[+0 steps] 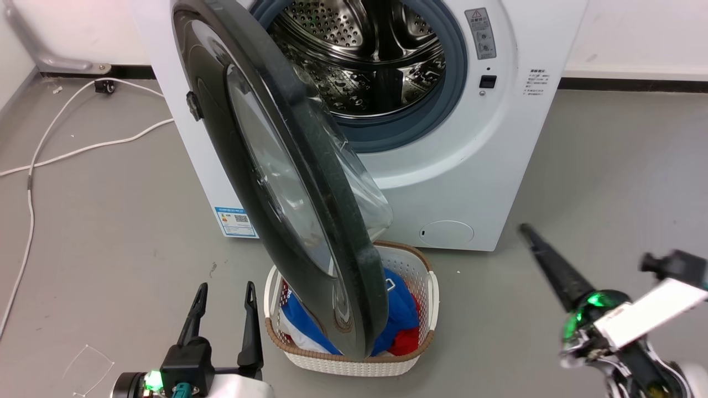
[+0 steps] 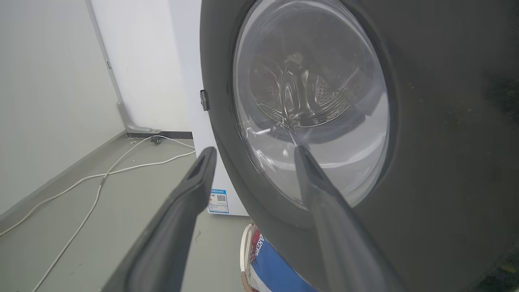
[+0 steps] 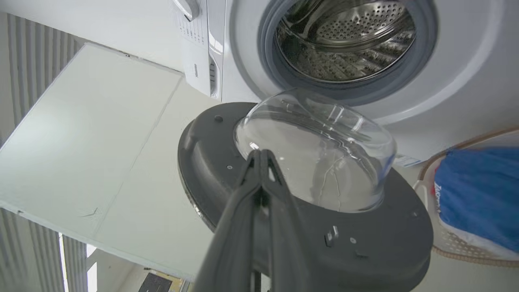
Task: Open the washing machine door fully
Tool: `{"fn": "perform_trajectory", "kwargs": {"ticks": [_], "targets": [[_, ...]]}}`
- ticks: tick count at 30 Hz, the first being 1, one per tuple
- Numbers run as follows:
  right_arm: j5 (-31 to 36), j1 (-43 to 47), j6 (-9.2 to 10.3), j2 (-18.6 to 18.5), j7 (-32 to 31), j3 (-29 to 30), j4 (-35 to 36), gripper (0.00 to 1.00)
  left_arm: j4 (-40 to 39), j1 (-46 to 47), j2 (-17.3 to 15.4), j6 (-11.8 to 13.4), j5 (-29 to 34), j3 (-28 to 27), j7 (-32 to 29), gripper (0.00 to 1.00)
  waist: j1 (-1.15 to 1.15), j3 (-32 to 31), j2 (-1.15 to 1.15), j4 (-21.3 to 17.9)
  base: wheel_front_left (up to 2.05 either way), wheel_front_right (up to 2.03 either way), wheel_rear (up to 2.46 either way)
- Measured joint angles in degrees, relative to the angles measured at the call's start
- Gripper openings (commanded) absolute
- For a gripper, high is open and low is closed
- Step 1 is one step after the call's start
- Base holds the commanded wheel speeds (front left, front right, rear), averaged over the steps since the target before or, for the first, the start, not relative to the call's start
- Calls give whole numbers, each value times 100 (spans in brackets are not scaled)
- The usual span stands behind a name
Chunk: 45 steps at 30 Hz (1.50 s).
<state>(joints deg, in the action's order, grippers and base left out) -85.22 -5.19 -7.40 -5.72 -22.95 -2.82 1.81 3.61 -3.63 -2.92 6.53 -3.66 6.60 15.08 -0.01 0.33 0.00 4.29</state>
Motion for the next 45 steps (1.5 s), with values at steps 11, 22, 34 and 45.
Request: {"fn": "perform_trajectory", "kwargs": {"ticks": [11,22,34,45], "targets": [[3476,559,-9,-1026,3713,-742,241,0,-46,-121,-1,1,38,-105,0,100,0,-92,0,-78,0,0,0],[7656,930,-10,-233,3804,-27,483,0,-67,-168,1,-4,57,-113,0,100,1,-113,0,-103,0,0,0],[8242,1607,-10,263,3802,565,-46,100,-54,-164,-1,10,40,-69,0,100,1,-160,0,-14,0,0,0],[7925,1612,-11,279,3802,544,-124,100,-59,-169,-1,21,30,-127,0,100,0,-196,0,-39,0,0,0]]}}
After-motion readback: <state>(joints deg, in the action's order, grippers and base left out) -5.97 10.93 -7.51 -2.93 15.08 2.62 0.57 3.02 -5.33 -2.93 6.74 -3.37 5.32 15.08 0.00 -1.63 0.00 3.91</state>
